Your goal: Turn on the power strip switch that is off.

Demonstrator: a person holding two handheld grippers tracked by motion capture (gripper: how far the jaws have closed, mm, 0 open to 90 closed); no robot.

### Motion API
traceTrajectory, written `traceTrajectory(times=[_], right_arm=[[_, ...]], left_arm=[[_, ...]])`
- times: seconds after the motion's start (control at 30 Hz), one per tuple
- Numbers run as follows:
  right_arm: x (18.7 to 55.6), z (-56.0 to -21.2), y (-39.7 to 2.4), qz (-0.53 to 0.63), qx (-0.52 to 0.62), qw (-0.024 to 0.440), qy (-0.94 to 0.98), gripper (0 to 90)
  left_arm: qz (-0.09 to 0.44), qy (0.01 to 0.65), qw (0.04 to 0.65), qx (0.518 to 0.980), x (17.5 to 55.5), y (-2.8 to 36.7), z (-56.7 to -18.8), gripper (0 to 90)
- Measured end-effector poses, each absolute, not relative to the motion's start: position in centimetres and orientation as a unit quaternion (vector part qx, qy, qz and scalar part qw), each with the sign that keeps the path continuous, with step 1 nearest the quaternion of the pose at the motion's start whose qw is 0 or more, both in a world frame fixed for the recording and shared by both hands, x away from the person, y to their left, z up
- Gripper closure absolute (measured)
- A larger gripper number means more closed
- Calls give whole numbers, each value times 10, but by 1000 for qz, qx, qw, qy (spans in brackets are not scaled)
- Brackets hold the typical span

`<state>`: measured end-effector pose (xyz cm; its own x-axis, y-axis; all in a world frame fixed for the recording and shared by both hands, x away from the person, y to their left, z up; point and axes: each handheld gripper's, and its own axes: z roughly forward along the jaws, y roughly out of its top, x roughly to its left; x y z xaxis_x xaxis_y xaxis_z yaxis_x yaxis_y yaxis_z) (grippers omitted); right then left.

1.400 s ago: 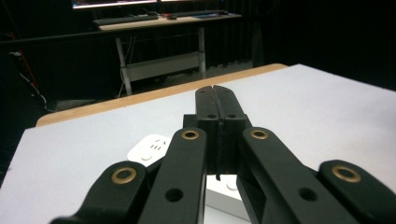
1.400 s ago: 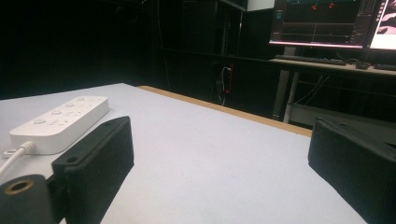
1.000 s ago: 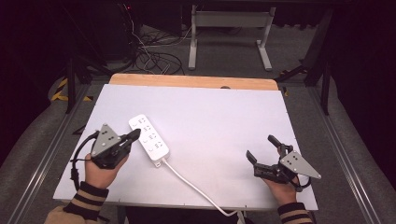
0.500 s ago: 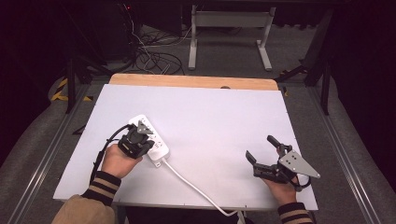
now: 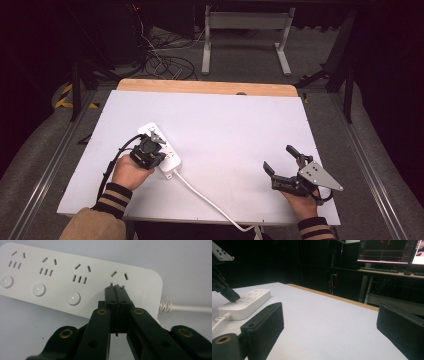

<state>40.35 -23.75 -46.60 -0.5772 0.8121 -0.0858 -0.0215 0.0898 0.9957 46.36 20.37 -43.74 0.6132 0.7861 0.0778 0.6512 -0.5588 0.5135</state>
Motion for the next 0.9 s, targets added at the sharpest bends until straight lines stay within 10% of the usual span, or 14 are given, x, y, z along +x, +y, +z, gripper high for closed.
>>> traceTrajectory(times=[0.9], right_arm=[[403, -467, -237, 599, 302, 346, 655, 83]], left_arm=[[158, 431, 214, 862, 463, 199, -441, 900]])
